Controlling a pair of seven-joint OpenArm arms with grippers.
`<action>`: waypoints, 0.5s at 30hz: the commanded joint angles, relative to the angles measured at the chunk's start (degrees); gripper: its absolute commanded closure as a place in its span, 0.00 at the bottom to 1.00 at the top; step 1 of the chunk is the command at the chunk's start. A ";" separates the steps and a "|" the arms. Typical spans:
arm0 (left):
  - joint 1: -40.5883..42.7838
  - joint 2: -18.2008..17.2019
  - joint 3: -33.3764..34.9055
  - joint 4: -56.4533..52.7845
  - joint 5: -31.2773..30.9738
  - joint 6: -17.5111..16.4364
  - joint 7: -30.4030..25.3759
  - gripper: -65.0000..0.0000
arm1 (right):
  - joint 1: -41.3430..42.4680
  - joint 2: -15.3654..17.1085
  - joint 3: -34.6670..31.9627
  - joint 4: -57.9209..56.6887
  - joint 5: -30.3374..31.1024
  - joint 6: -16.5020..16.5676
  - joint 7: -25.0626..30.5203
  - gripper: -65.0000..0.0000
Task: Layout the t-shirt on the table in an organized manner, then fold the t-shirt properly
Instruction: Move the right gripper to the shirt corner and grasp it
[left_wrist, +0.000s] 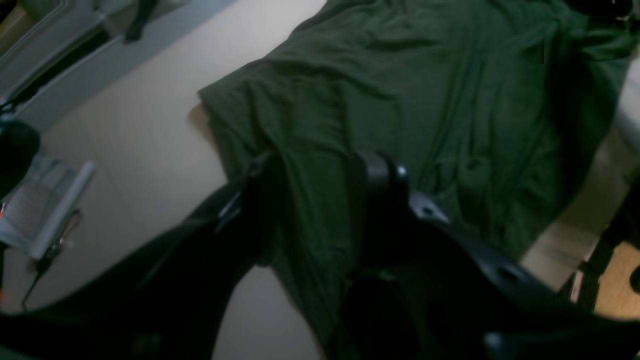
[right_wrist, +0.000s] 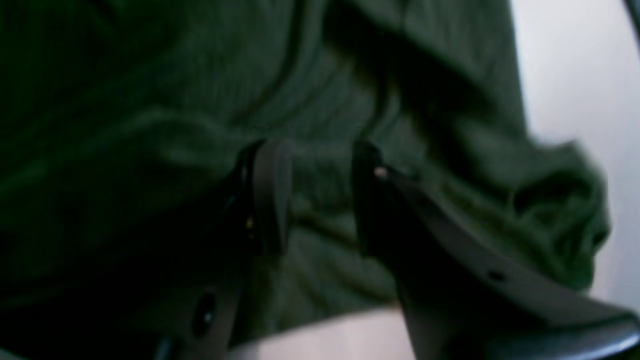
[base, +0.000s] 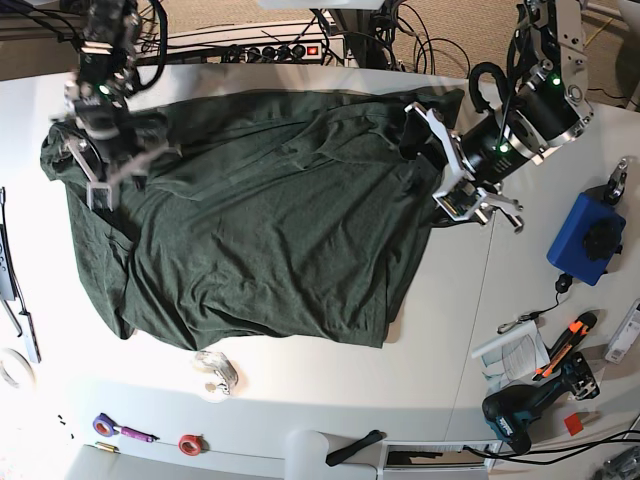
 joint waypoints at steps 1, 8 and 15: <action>-0.46 -0.26 -0.17 0.72 -0.66 0.17 -1.27 0.64 | -0.28 0.81 2.43 1.20 2.14 0.85 1.40 0.68; -3.30 -0.24 -0.17 0.31 -0.70 3.04 -0.35 0.64 | -1.11 0.81 12.50 1.20 11.74 10.84 -2.60 0.68; -3.52 -0.22 -0.17 -0.02 -5.60 1.66 2.23 0.64 | -5.42 0.79 26.16 -0.22 19.82 10.93 -3.58 0.68</action>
